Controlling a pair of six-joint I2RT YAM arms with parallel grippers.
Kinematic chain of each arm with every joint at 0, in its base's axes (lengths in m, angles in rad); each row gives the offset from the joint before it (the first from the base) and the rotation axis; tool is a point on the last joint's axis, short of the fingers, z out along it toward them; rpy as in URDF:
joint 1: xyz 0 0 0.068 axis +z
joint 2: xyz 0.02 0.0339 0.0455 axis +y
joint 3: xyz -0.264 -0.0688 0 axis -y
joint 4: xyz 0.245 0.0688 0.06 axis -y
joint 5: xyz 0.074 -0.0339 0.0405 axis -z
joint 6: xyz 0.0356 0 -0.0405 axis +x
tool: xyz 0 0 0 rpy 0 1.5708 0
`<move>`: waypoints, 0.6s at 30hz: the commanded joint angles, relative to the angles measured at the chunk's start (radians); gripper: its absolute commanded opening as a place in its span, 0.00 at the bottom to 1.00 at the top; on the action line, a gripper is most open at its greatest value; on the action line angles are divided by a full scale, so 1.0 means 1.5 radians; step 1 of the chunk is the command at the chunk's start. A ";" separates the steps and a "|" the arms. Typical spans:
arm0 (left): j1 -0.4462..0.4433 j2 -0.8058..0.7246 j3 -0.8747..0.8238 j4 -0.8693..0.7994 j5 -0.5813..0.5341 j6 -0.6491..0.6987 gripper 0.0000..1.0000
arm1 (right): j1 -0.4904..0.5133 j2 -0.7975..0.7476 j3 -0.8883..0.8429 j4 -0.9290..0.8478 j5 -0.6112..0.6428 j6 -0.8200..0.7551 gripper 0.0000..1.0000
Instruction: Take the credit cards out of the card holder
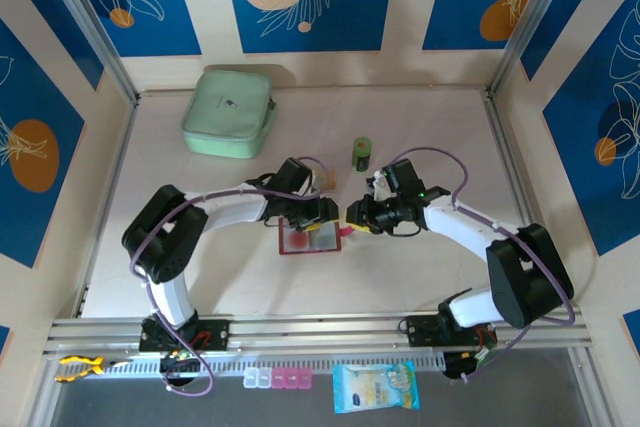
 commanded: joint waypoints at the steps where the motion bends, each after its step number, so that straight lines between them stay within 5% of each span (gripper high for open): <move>1: 0.015 -0.054 -0.025 -0.004 -0.008 0.007 0.61 | 0.019 0.031 0.031 0.001 -0.014 0.006 0.33; 18: 0.137 -0.191 -0.190 -0.003 0.009 0.028 0.50 | 0.125 0.179 0.158 -0.004 0.015 0.029 0.27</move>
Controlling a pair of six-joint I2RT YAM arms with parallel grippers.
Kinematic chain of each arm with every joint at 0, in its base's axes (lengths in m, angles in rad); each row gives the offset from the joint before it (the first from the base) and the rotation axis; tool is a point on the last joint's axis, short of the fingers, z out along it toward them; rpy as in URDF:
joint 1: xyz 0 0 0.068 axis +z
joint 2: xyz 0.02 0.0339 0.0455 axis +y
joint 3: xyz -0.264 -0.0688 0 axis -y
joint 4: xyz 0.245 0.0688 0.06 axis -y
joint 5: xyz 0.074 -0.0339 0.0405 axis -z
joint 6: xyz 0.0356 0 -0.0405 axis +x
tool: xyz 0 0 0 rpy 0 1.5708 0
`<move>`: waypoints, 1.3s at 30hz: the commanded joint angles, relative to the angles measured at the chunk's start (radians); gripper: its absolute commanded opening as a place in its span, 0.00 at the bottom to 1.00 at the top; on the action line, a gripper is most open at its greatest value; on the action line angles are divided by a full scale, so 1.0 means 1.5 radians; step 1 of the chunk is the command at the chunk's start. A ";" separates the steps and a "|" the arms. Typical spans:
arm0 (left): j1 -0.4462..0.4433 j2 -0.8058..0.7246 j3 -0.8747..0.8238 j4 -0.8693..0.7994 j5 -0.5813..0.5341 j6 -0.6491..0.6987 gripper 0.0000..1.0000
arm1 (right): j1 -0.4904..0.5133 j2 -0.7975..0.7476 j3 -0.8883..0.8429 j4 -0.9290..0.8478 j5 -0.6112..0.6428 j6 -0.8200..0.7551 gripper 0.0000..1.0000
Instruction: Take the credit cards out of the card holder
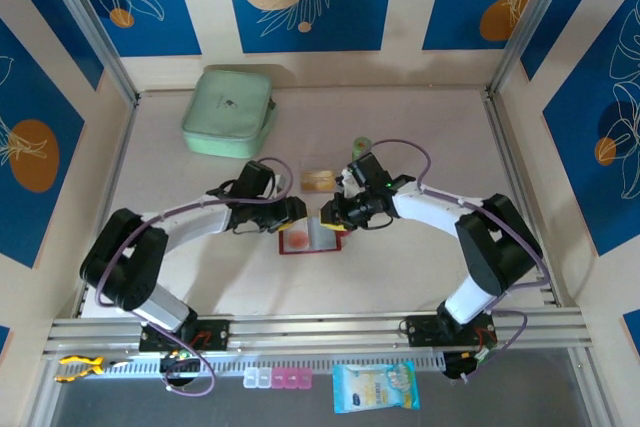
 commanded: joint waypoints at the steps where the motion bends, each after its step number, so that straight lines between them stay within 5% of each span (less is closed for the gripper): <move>1: 0.018 -0.022 -0.024 -0.013 0.014 0.022 0.48 | 0.017 0.028 0.033 -0.006 0.002 0.012 0.26; 18: 0.026 0.027 -0.055 -0.001 0.046 0.040 0.14 | 0.059 0.125 0.095 -0.002 0.002 0.023 0.21; 39: 0.029 0.048 -0.057 -0.032 0.022 0.067 0.07 | 0.064 0.165 0.122 -0.022 0.019 0.001 0.24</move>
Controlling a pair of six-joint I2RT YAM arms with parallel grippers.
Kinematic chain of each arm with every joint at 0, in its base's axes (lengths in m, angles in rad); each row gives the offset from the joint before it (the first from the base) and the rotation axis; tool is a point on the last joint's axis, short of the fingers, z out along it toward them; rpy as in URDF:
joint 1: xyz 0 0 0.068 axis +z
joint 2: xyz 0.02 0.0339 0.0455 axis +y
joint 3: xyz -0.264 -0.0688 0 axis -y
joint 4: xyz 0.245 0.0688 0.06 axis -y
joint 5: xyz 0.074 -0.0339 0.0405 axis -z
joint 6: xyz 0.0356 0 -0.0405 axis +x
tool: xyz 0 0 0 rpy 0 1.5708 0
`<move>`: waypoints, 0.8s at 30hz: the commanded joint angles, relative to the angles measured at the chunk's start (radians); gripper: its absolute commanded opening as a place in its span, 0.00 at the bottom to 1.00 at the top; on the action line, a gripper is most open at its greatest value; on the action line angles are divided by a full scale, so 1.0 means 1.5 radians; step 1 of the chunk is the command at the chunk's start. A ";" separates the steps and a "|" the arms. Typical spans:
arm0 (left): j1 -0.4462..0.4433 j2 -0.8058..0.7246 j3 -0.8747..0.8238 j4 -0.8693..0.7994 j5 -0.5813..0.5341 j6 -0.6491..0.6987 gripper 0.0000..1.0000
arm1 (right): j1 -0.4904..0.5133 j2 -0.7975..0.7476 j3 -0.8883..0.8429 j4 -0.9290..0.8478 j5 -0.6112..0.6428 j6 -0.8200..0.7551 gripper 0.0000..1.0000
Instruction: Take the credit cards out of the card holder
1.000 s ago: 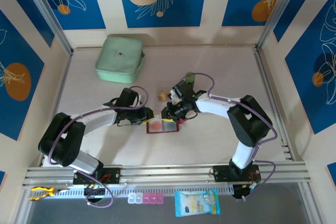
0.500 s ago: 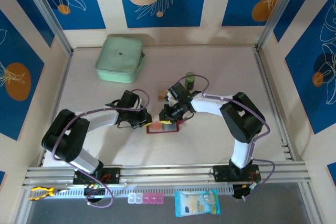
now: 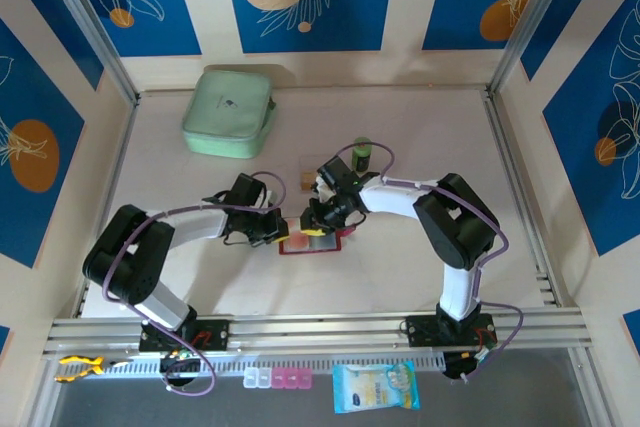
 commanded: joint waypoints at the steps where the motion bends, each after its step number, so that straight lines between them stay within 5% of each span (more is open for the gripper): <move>1: 0.009 0.006 -0.008 -0.029 -0.007 0.015 0.07 | 0.005 0.015 0.015 -0.019 0.003 -0.013 0.24; 24: 0.009 0.008 -0.013 -0.021 -0.002 0.012 0.06 | 0.014 0.046 0.024 -0.006 -0.016 -0.012 0.21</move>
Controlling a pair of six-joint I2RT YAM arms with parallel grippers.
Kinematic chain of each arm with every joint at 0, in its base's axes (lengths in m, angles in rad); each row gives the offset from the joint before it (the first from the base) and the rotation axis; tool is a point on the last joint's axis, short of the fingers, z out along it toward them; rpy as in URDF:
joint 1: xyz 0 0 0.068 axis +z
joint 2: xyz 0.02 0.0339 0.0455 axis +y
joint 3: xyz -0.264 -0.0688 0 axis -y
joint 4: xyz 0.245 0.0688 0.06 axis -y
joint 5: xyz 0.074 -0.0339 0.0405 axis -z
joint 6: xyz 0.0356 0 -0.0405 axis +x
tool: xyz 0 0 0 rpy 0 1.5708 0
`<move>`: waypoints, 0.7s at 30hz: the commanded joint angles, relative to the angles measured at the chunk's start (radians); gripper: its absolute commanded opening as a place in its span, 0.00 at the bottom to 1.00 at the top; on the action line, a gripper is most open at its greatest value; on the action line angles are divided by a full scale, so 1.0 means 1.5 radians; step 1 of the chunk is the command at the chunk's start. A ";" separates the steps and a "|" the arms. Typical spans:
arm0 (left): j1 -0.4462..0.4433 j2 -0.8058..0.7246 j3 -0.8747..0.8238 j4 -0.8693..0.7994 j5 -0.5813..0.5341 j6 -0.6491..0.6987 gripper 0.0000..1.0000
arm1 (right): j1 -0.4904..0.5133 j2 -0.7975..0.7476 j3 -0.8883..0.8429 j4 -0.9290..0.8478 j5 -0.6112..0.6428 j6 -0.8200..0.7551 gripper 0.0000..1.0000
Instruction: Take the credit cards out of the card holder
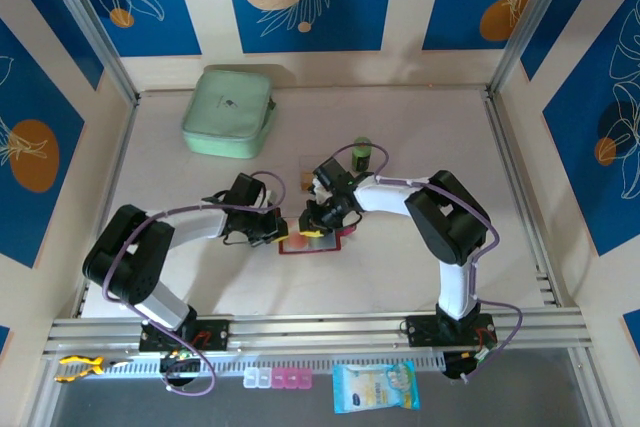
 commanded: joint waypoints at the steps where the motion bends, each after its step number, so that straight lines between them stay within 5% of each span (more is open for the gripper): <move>1: 0.006 0.009 -0.012 -0.020 -0.001 0.011 0.06 | 0.007 0.015 0.009 0.002 -0.020 -0.001 0.21; 21: 0.006 -0.003 -0.013 -0.026 -0.004 0.009 0.12 | 0.010 0.017 0.035 -0.093 0.047 -0.021 0.21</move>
